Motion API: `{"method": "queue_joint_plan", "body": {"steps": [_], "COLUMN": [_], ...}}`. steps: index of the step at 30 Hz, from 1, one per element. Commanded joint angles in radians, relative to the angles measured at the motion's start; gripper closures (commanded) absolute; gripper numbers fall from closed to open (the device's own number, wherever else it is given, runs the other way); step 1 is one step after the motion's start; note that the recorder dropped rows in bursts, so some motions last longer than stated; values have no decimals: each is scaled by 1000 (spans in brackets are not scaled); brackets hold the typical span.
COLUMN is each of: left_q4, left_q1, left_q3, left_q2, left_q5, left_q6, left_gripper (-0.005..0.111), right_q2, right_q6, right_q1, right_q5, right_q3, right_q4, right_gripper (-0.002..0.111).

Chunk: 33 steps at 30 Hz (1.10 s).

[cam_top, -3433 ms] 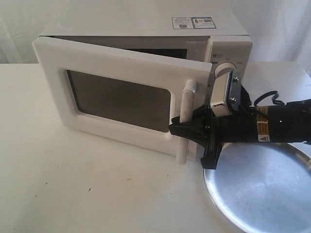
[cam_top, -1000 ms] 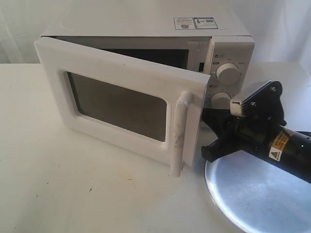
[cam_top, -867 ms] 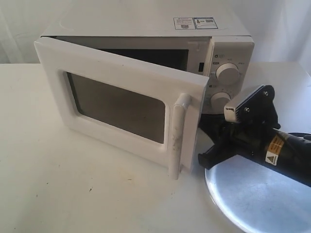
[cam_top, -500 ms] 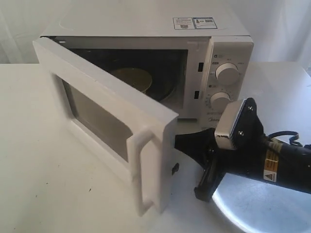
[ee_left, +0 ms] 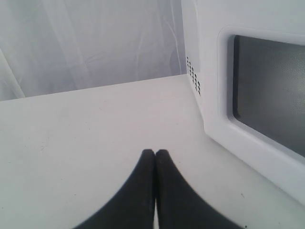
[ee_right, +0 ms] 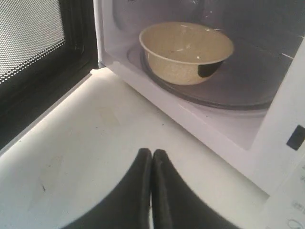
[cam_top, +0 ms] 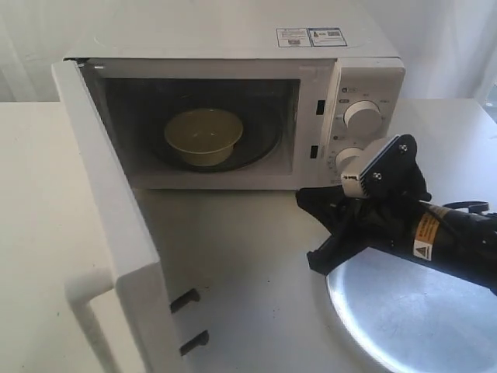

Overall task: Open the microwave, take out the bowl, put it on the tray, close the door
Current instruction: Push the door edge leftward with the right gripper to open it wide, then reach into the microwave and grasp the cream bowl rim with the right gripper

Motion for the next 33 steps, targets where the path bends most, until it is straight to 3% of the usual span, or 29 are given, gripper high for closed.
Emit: {"method": "queue_joint_plan", "body": {"steps": [1, 8, 17, 23, 25, 27, 31, 33], "left_q4": [-8, -8, -8, -8, -8, -8, -8, -8], "left_q1": [-1, -1, -1, -1, -1, -1, -1, -1], "left_q3": [-3, -3, -3, -3, -3, -3, -3, -3], "left_q2": [-2, -2, -2, -2, -2, -2, -2, -2], "left_q5": [-4, -4, -4, -4, -4, -4, -4, -4], "left_q6": [0, 0, 0, 0, 0, 0, 0, 0], "left_gripper": [107, 107, 107, 107, 107, 107, 107, 107], "right_q2": [31, 84, 202, 230, 242, 259, 299, 324], "right_q6": [11, -27, -16, -29, -56, -60, -109, -144], "right_q1": [27, 99, 122, 201, 221, 233, 239, 239], "right_q5": [-2, 38, 191, 233, 231, 206, 221, 267], "right_q3": [-44, -121, -337, -446, -481, -512, -575, -623], "right_q4": [-10, -12, 2, 19, -36, -66, -68, -68], "right_gripper": [108, 108, 108, 107, 102, 90, 56, 50]}}
